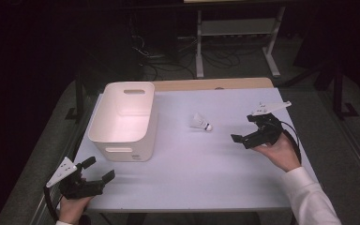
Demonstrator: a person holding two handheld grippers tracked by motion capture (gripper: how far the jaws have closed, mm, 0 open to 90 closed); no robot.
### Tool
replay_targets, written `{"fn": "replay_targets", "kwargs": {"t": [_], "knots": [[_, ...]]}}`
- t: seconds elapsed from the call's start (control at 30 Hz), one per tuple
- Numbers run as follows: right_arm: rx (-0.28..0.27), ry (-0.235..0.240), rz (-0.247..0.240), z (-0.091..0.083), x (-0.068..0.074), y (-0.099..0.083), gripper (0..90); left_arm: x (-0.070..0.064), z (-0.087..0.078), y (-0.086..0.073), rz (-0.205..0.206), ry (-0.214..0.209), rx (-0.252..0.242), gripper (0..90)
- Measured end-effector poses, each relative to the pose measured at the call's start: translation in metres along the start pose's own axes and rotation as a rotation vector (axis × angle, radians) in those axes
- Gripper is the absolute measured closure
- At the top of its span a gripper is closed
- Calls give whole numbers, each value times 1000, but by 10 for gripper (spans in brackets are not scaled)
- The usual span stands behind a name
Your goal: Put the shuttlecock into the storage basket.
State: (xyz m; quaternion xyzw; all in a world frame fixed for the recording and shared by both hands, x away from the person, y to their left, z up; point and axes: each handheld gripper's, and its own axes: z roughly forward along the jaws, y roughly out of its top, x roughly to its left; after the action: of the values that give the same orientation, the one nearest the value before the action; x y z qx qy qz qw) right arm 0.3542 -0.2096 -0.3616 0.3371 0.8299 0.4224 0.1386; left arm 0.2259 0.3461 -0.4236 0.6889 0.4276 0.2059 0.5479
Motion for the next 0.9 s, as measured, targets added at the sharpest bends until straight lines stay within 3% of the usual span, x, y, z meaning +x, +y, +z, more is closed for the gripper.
{"fn": "replay_targets", "kwargs": {"t": [0.9], "knots": [[71,40,-18,24,-6,26,0,-1,-1,0,-4,-4,-2,0]]}}
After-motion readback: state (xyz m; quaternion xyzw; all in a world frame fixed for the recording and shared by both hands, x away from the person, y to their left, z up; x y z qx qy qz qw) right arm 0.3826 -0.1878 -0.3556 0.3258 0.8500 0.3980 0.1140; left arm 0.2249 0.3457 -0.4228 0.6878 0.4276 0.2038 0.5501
